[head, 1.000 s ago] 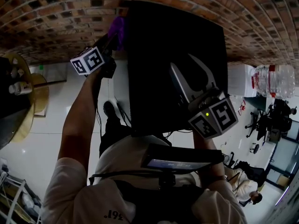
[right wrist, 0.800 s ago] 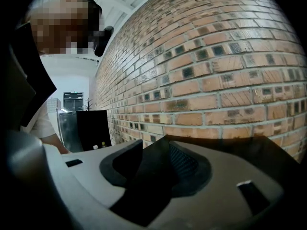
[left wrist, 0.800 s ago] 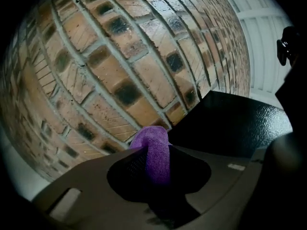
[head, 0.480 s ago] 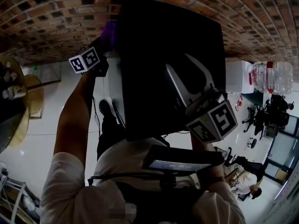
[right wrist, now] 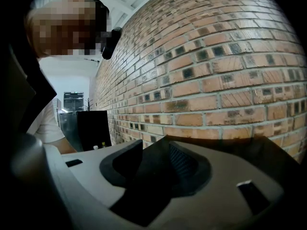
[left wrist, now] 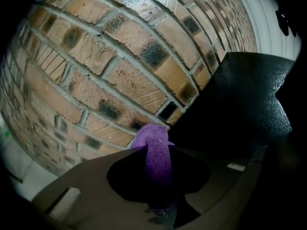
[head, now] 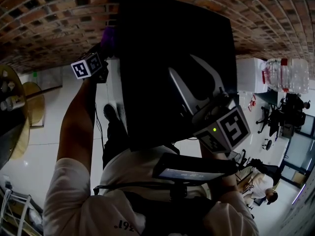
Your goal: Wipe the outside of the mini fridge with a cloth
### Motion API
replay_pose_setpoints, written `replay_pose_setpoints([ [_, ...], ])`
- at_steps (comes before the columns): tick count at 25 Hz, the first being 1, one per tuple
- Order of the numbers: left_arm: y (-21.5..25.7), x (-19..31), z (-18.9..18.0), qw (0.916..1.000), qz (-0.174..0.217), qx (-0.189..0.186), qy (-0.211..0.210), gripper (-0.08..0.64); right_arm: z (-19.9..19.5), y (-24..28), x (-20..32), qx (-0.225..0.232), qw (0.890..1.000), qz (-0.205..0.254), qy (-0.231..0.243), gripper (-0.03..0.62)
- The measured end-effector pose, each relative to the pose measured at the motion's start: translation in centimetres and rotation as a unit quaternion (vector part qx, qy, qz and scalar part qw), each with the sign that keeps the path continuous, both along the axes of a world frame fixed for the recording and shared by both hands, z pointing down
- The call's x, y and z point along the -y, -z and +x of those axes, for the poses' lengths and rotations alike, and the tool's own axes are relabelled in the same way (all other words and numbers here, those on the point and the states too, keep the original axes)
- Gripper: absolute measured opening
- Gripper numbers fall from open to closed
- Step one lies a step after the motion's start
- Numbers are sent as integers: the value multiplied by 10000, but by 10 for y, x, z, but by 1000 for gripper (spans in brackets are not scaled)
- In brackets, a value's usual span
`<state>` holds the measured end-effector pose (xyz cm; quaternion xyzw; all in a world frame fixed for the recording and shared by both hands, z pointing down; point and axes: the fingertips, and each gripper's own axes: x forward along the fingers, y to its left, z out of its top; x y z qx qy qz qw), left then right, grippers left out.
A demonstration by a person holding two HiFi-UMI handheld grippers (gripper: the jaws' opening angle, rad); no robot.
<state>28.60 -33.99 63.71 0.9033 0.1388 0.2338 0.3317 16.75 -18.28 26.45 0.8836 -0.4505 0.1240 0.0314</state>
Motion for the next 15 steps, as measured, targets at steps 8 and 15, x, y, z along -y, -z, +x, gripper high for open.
replay_pose_setpoints([
  [8, -1, 12, -11, 9998, 160, 59, 141, 109, 1, -3, -7, -77, 10000, -49, -25, 166],
  [15, 115, 11, -41, 9920, -593, -1072, 296, 109, 4, -4, -4, 44, 10000, -44, -46, 166],
])
